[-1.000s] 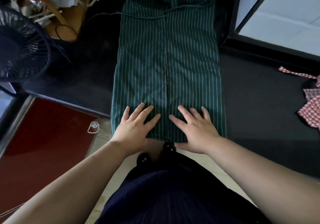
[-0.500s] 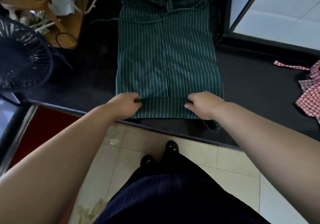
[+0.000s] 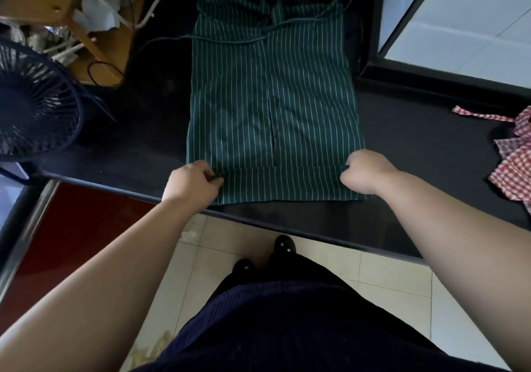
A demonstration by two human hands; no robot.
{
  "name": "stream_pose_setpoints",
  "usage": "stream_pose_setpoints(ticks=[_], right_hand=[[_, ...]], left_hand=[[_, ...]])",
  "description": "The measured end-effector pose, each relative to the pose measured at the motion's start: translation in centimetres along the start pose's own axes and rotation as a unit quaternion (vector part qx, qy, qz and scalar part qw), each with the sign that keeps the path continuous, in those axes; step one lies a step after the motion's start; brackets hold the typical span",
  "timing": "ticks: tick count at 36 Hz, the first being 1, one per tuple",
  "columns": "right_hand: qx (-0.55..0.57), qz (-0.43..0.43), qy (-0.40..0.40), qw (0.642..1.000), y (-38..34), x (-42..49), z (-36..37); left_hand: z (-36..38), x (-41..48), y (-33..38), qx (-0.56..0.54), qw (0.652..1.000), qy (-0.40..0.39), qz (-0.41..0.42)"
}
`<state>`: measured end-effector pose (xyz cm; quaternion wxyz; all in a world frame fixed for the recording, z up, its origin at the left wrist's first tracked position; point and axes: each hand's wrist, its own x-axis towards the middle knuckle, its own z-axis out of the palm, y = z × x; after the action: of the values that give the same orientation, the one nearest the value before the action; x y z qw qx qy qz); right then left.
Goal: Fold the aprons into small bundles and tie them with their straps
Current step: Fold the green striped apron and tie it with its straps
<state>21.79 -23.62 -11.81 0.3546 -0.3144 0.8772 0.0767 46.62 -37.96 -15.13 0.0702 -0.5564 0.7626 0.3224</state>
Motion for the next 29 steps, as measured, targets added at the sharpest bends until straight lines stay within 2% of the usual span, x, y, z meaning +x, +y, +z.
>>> stream_pose_setpoints(ticks=[5,9,12,13,15,17,18,20,22,23,25,27,29], right_hand=[[0.058,0.036,0.052,0.996,1.4,0.2,1.5],[0.072,0.052,0.050,0.995,2.5,0.4,2.1],[0.085,0.063,0.070,0.992,3.3,0.3,2.6],[0.077,0.065,0.088,0.991,3.3,0.1,2.8],[-0.008,0.045,0.178,0.983,2.9,-0.5,2.9],[-0.130,-0.048,0.253,0.957,2.1,-1.0,2.9],[-0.161,-0.116,0.250,0.948,1.7,-1.1,3.1],[-0.151,-0.223,0.159,0.950,1.0,-1.4,3.8],[-0.103,-0.239,0.053,0.964,0.5,-1.8,4.5],[-0.097,-0.235,0.030,0.967,0.4,-1.8,4.8],[-0.126,-0.238,0.030,0.962,0.6,-1.7,5.1],[-0.147,-0.244,0.055,0.957,1.1,-1.5,5.1],[-0.141,-0.253,0.082,0.954,1.4,-1.3,5.0]], left_hand=[[0.3,-0.5,-0.6,-0.065,0.995,0.058,-0.038],[0.0,-0.8,-1.6,-0.099,0.989,0.084,-0.070],[0.3,-1.2,-2.3,-0.077,0.990,0.105,-0.062],[0.6,-1.4,-2.3,-0.058,0.991,0.112,-0.054],[1.4,-2.1,-1.8,-0.013,0.989,0.146,-0.028],[2.0,-2.6,-1.6,0.068,0.973,0.207,0.070],[2.3,-2.7,-1.7,0.107,0.963,0.209,0.132],[2.8,-2.6,-2.3,0.150,0.947,0.151,0.240],[3.0,-2.9,-2.3,0.137,0.947,0.075,0.281],[2.8,-3.3,-2.1,0.131,0.949,0.058,0.282],[2.6,-3.8,-1.7,0.152,0.951,0.032,0.267],[2.5,-3.9,-1.5,0.221,0.944,-0.017,0.244],[2.0,-3.8,-0.9,0.270,0.934,-0.030,0.230]])
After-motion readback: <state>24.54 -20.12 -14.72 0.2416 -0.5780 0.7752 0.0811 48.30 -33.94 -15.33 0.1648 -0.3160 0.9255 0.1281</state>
